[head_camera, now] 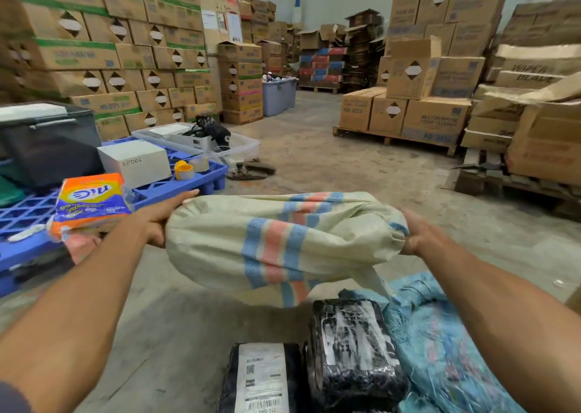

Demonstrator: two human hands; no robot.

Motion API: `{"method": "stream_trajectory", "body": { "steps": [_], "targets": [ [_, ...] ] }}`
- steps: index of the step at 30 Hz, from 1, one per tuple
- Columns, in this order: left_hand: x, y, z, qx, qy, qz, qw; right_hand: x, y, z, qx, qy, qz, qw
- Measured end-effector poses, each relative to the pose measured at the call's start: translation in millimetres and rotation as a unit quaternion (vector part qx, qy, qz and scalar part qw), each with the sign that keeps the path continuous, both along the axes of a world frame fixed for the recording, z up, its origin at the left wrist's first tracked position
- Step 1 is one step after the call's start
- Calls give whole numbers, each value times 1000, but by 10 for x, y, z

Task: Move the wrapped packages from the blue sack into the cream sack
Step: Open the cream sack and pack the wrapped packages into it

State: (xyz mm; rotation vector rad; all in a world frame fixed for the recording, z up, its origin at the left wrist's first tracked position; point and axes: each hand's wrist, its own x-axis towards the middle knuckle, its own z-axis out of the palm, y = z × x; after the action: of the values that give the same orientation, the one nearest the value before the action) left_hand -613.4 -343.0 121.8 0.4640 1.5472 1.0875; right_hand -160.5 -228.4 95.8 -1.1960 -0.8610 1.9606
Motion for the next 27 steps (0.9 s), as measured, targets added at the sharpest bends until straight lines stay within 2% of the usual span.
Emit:
{"method": "stream_trajectory", "body": {
  "steps": [3,5,6,7,9,11,13,15,17,20,22,24,26,27],
  "targets": [
    [94,69,27,-26,88,-38,995,63,95,-25,1,-3,-7,1000],
    [112,156,-7,-77,227,-64,969,29,57,37,29,-57,55,996],
    [106,215,-40,-97,325,-72,938,-7,42,76,48,-109,96,988],
    [83,277,-71,-104,435,-78,891,-37,48,109,61,-175,145,972],
    [23,379,-149,-83,570,-95,812,-102,79,151,78,-303,201,928],
    [-13,432,-247,-57,626,-95,772,-170,125,199,113,-406,153,894],
    [-15,430,-306,-31,651,-78,755,-213,184,199,156,-488,86,854],
    [-20,415,-328,3,686,-55,726,-211,265,155,194,-571,48,796],
    [-15,414,-339,39,745,-22,665,-234,286,90,215,-637,-3,740],
    [20,439,-306,105,836,12,538,-339,238,63,210,-667,-130,703],
    [101,460,-249,144,858,3,493,-419,200,118,211,-674,-187,683],
    [153,505,-229,152,850,-23,504,-457,230,125,214,-678,-205,672],
    [203,518,-194,124,822,-57,553,-458,287,98,195,-651,-235,695],
    [261,493,-190,104,791,-62,600,-451,273,127,174,-628,-251,716]
  ]
}}
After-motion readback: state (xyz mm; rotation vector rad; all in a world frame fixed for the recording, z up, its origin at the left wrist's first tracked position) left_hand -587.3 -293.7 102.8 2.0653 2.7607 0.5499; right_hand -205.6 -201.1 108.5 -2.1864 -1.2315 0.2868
